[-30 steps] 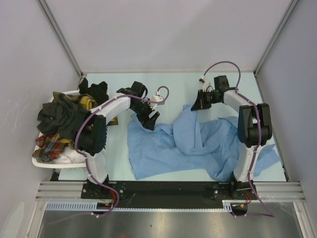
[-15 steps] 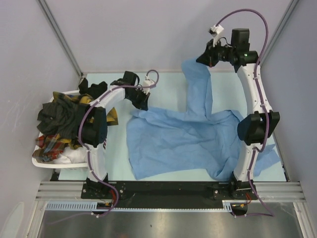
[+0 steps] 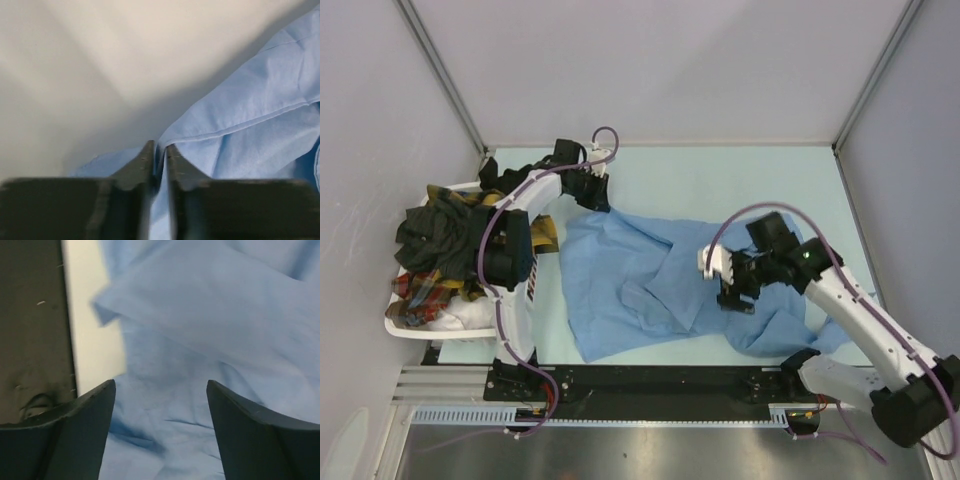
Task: Fold and stack the long sleeve shirts
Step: Flatten the shirt out
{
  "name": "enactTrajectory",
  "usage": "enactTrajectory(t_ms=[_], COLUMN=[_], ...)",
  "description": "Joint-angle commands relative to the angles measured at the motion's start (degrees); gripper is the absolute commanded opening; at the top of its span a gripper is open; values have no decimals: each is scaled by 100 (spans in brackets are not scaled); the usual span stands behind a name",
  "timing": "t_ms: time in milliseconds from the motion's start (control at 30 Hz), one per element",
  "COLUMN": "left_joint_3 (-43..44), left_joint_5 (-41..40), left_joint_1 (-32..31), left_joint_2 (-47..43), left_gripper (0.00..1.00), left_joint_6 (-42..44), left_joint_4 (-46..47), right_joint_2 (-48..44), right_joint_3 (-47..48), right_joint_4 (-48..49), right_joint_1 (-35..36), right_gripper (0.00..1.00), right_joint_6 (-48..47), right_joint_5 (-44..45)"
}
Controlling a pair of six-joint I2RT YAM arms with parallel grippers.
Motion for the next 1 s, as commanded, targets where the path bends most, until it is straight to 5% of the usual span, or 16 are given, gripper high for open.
enactTrajectory(t_ms=[0, 100, 167, 467, 667, 767, 833, 967], left_joint_3=[49, -302, -539, -1770, -1411, -1541, -1708, -1973], left_joint_5=[542, 904, 782, -668, -2248, -3943, -4882, -5976], left_joint_1=[107, -23, -321, -2544, -4417, -5243, -5797, -6518], left_joint_2=[-420, -1123, -1666, -3032, -2382, -2145, -2048, -1697], left_gripper=[38, 62, 70, 80, 87, 87, 99, 100], left_joint_6=[-222, -153, -30, -415, -584, -136, 347, 1147], left_joint_4=[350, 631, 676, 922, 755, 1140, 1597, 2152], right_joint_2=[799, 1353, 1539, 1453, 497, -92, -287, -358], right_joint_3=[698, 997, 1059, 278, -829, -1488, -1717, -1903], right_joint_4=[830, 1012, 1267, 1768, 3119, 4015, 4291, 4372], right_joint_1=[-1528, -2434, -2786, -3692, -4140, -4290, -4334, -4509], right_gripper=[72, 64, 58, 63, 71, 77, 80, 90], right_joint_6=[-232, -338, -417, -1033, -479, -41, 329, 812], right_joint_5=[-119, -622, -851, -1388, -1555, -1337, -1196, -1002])
